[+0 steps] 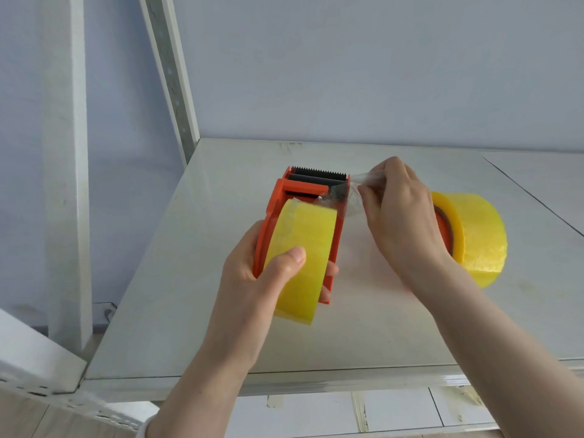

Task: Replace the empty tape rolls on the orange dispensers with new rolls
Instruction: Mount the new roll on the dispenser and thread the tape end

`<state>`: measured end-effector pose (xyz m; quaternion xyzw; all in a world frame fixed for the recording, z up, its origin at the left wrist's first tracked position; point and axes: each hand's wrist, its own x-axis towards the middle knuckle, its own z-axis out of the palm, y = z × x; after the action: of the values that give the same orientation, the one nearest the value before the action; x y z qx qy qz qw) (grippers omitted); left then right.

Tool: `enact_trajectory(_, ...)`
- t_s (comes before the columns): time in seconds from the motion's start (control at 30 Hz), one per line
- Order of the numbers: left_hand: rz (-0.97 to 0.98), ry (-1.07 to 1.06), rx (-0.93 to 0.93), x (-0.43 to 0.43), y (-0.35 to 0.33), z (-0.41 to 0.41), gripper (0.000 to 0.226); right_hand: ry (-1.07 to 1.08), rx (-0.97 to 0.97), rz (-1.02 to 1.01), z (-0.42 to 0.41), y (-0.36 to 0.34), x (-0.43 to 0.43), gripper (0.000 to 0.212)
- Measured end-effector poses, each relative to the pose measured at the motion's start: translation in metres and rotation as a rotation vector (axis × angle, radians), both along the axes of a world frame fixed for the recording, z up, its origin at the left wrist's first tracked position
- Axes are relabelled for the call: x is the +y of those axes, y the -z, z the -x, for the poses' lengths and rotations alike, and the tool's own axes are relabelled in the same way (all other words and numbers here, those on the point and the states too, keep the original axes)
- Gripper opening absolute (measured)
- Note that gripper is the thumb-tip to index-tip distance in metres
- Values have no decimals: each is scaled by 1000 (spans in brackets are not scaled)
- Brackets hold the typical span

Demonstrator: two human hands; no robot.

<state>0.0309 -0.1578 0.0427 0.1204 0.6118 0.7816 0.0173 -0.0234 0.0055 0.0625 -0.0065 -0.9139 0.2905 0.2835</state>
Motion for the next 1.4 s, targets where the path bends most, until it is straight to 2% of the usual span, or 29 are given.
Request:
enact_trajectory(0.13,8,47,15,-4,4,0,48,10,92,-54,2,-4,1,9)
enact_trajectory(0.3,55,120,46,-6,1,-5,38,-30,170,-109,9,-15,3,6)
enact_trajectory(0.4,44,75,57,-2,1,-7,35,-72,118,-69,12,-20,7,12)
enact_trajectory(0.43,47,55,62,-2,0,-6,35,-97,71,48,13,-22,10,13)
enact_trajectory(0.53,64,22,50,-5,0,-4,38,-302,-136,673,10,-35,18,9)
enact_trajectory(0.6,70,20,39,-6,-1,-3,40,-432,-242,969,8,-42,23,13)
enact_trajectory(0.7,62,30,36,-4,-2,-4,39,-496,-337,1188,7,-46,24,22)
enact_trajectory(0.83,55,46,37,-3,-4,-4,41,-552,-416,1333,4,-49,25,37)
enact_trajectory(1.0,70,47,33,-5,-7,-4,37,-660,-452,1345,0,-52,28,53)
enact_trajectory(1.2,92,18,55,-4,-8,-2,36,-729,-513,1335,-7,-49,32,42)
enact_trajectory(1.27,76,16,48,-4,-8,-2,36,-736,-526,1365,-9,-50,33,45)
enact_trajectory(1.33,79,6,41,-5,-6,-1,37,-709,-505,1402,-10,-52,32,48)
enact_trajectory(1.4,79,4,34,-5,-5,0,36,-662,-435,1321,-11,-51,29,46)
